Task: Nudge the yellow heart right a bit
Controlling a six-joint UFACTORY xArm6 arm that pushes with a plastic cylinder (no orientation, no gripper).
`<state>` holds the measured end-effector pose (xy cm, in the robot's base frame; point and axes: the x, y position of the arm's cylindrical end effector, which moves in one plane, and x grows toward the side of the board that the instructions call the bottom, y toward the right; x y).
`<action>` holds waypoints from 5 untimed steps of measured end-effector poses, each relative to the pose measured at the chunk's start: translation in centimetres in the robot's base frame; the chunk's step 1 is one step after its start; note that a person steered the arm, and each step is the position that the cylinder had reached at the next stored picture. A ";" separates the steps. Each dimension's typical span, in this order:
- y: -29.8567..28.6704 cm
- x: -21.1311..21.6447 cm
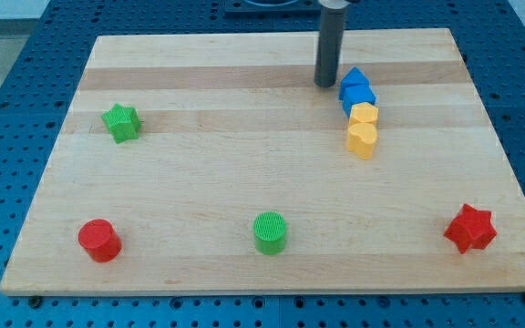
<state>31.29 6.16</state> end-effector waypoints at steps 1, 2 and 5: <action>-1.6 2.3; -1.6 6.1; -1.3 11.8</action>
<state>43.10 4.90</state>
